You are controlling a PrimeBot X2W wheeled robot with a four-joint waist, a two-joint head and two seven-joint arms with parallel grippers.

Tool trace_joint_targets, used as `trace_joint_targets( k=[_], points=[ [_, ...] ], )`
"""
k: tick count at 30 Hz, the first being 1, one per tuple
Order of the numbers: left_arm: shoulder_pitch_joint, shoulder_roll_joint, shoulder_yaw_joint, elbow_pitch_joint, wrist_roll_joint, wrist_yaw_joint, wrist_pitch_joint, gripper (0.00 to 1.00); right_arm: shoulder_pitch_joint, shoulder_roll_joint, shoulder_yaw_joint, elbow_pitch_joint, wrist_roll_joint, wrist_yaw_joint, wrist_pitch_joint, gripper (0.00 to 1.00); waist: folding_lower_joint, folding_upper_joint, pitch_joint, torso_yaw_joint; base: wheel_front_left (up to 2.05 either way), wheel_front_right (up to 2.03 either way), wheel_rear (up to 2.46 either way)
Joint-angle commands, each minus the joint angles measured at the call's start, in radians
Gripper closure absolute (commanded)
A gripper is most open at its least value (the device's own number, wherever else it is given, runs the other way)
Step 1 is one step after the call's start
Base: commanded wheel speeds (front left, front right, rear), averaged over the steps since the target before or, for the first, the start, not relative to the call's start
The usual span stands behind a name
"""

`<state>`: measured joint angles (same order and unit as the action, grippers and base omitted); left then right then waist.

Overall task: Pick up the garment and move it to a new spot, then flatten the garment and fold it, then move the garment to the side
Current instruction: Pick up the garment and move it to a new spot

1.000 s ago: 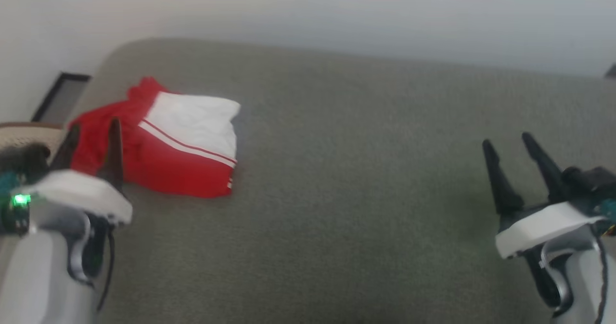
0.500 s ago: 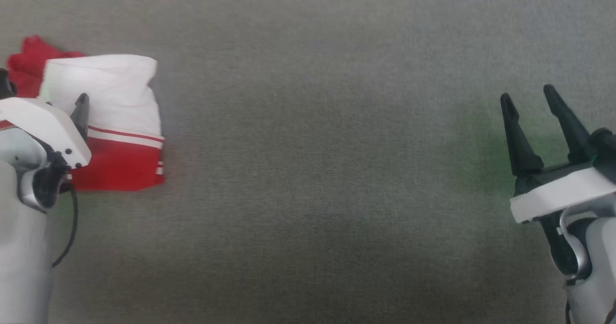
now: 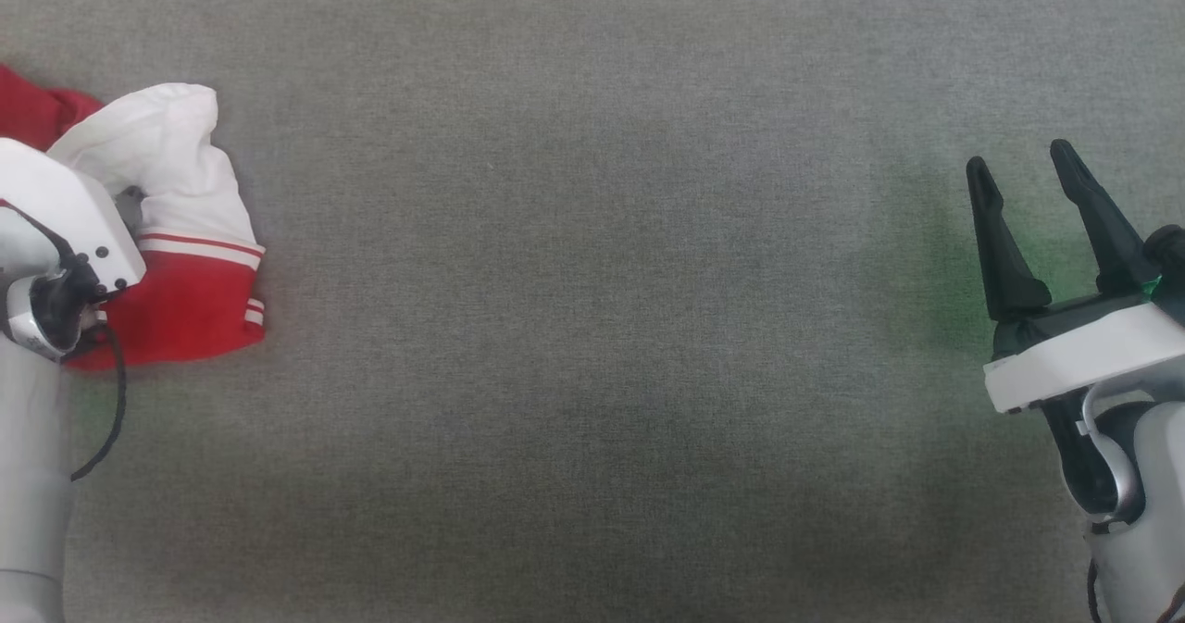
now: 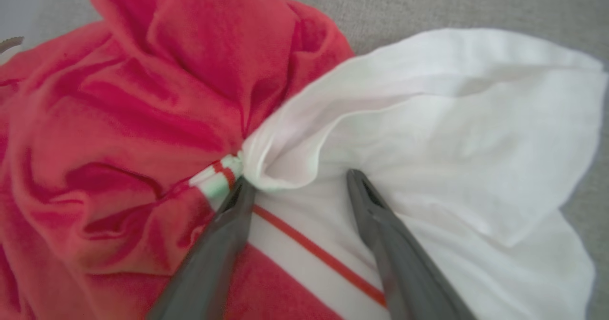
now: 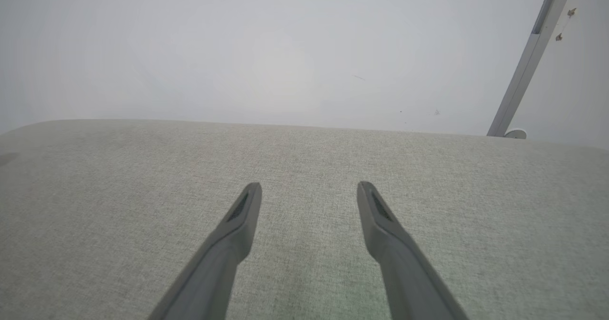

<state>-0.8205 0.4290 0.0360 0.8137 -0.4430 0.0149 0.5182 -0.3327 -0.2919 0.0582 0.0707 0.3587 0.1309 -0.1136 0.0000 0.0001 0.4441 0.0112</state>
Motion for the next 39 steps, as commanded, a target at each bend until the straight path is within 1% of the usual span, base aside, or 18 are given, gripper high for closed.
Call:
trace_joint_targets(
  k=[1,4,5,6,11,14,21,27,31,39],
  points=[
    [0.053,-0.038,-0.022,0.053,0.003,0.008,0.041,0.00,-0.010,0.002,-0.002,-0.003,0.005,0.000,0.005,0.00,0.0000,-0.0001,-0.004,0.003,0.00,0.00,0.00],
    [0.044,-0.038,-0.026,0.055,-0.003,0.015,0.062,0.00,-0.011,0.006,-0.004,0.001,0.011,0.000,0.007,0.00,0.0000,-0.0001,-0.013,0.007,0.00,0.00,0.00],
    [0.039,-0.036,-0.025,0.051,-0.004,0.018,0.060,0.18,-0.012,0.006,-0.005,0.003,0.012,0.000,0.009,0.00,0.0000,-0.0001,-0.016,0.009,0.00,0.00,0.00],
    [0.032,-0.035,-0.023,0.047,-0.008,0.020,0.061,1.00,-0.012,0.006,-0.006,0.005,0.012,0.000,0.010,0.00,0.0000,-0.0001,-0.019,0.011,0.00,0.00,0.00],
    [0.005,-0.011,-0.022,0.019,-0.003,0.028,0.047,1.00,-0.008,0.017,-0.005,0.017,0.012,0.000,0.004,0.00,0.0000,-0.0001,-0.045,0.019,0.00,0.00,0.00],
    [-0.007,0.010,-0.028,-0.002,0.008,0.018,0.021,1.00,-0.001,0.027,-0.004,0.023,0.012,0.000,-0.002,0.00,0.0000,-0.0001,-0.068,0.024,0.00,0.00,0.00],
    [-0.028,0.037,-0.038,-0.056,0.022,-0.001,-0.037,1.00,0.021,0.048,-0.009,0.049,0.008,0.000,-0.013,0.00,0.0000,-0.0001,-0.134,0.039,0.00,0.00,0.00],
    [-0.031,0.065,-0.061,-0.149,0.045,-0.032,-0.093,1.00,0.047,0.067,-0.024,0.063,0.001,0.000,-0.022,0.00,0.0000,-0.0001,-0.211,0.057,0.00,0.00,0.00],
    [-0.041,0.087,-0.083,-0.249,0.058,-0.054,-0.086,1.00,0.069,0.088,-0.045,0.069,-0.010,0.000,-0.026,0.00,0.0000,-0.0001,-0.272,0.068,0.00,0.00,0.00],
    [-0.014,0.111,-0.116,-0.421,0.056,-0.070,-0.015,1.00,0.095,0.122,-0.063,0.072,-0.025,0.000,-0.027,0.00,0.0000,-0.0001,-0.350,0.071,0.00,0.00,0.00]
  ],
)
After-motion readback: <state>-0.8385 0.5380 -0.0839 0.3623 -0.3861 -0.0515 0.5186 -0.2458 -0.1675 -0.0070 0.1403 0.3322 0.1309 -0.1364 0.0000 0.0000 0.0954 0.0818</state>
